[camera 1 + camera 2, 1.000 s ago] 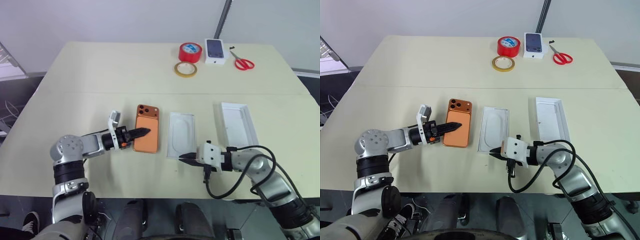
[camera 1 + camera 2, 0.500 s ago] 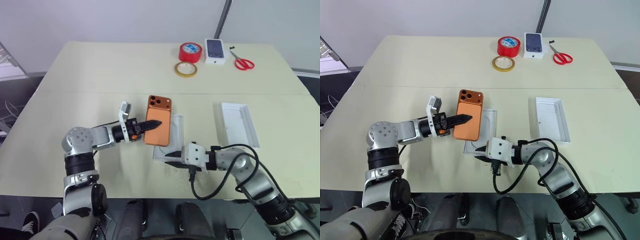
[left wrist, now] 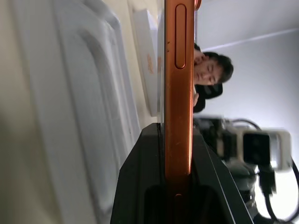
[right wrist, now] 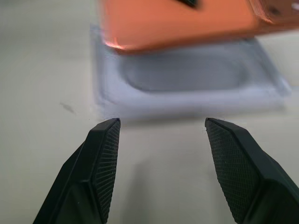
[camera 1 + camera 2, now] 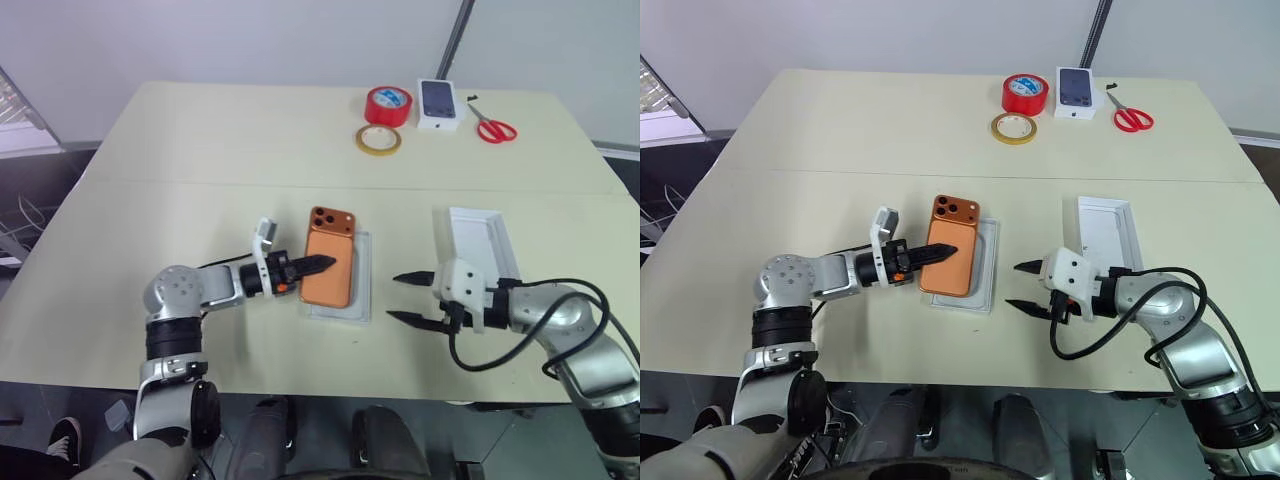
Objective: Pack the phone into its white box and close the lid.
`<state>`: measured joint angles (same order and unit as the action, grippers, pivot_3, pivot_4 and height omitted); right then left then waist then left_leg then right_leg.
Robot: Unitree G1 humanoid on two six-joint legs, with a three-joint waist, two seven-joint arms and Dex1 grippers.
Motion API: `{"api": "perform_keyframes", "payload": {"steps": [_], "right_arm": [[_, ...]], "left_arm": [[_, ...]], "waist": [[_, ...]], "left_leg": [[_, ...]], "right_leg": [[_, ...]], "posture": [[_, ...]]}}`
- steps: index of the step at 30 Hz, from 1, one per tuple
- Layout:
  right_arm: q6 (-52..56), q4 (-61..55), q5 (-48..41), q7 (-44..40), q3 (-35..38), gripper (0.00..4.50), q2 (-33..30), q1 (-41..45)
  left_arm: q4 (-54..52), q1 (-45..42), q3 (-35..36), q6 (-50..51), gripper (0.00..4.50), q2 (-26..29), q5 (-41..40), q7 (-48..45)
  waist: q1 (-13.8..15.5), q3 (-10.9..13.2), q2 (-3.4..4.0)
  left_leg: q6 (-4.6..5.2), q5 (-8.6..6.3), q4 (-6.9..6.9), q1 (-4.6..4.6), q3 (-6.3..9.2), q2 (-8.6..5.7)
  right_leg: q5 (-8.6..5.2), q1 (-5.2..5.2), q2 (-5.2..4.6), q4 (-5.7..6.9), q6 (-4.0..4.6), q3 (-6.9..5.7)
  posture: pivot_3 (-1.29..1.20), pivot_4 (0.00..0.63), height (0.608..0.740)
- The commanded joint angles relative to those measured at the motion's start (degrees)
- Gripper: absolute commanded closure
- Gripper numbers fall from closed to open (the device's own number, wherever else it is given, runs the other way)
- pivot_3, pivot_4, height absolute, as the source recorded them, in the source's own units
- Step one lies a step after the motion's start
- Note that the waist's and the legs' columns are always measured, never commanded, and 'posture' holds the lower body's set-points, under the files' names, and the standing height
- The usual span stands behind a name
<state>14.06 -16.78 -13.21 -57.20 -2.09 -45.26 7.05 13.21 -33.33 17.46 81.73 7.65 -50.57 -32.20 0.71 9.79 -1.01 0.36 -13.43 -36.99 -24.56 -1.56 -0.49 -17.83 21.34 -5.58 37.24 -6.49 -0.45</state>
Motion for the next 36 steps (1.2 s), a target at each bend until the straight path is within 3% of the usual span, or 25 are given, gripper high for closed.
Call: {"api": "perform_keyframes", "payload": {"steps": [1, 3, 6, 22, 36], "right_arm": [[-1.8, -0.8, 0.9, 1.5, -0.4, 1.44, 1.3, 1.1], [-1.9, -0.8, 1.2, 1.8, -0.6, 1.42, 1.7, 1.2], [-1.9, -0.7, 1.6, 2.2, -1.1, 1.42, 2.1, 1.2], [-4.3, 2.8, 3.9, 2.8, -3.9, 1.42, 4.2, 3.5], [-6.1, 4.3, 5.4, 2.5, -4.9, 1.42, 4.4, 4.6]], "left_arm": [[0.3, -0.7, -0.6, -0.7, 3.98, -0.8, -1.0, -1.1], [0.5, -0.9, -0.9, -0.7, 3.27, -1.0, -1.0, -0.6], [-0.7, -1.0, -2.3, -1.0, 1.83, -0.8, -0.2, -0.2], [-11.2, -1.6, 1.8, 3.2, 1.83, -0.1, -4.3, 5.5], [-13.6, -0.1, 4.6, 5.4, 1.83, 4.0, -6.8, 6.5]], "waist": [[0.0, 0.0, 0.00], [0.0, 0.0, 0.00], [0.0, 0.0, 0.01], [0.1, 0.0, 0.00], [0.0, 0.0, 0.00]], "left_leg": [[-0.01, 0.01, 0.01, 0.00, 0.00, 0.00], [-0.04, 0.02, 0.01, 0.00, 0.00, 0.00], [-0.03, 0.02, -0.01, 0.00, 0.00, 0.00], [-0.13, 0.09, -0.08, 0.01, 0.00, -0.01], [-0.24, 0.15, -0.09, 0.03, 0.00, -0.01]], "right_leg": [[0.00, 0.01, 0.00, 0.00, 0.00, 0.00], [0.00, 0.01, 0.02, 0.00, 0.00, 0.00], [0.00, -0.01, 0.02, 0.00, -0.01, -0.01], [0.00, -0.07, 0.02, 0.01, -0.01, -0.02], [0.00, -0.09, 0.06, 0.01, -0.01, -0.02]], "posture": [[0.00, 0.150, 0.728], [0.00, 0.150, 0.728], [0.00, 0.150, 0.728], [0.00, 0.150, 0.728], [0.00, 0.150, 0.728]]}}
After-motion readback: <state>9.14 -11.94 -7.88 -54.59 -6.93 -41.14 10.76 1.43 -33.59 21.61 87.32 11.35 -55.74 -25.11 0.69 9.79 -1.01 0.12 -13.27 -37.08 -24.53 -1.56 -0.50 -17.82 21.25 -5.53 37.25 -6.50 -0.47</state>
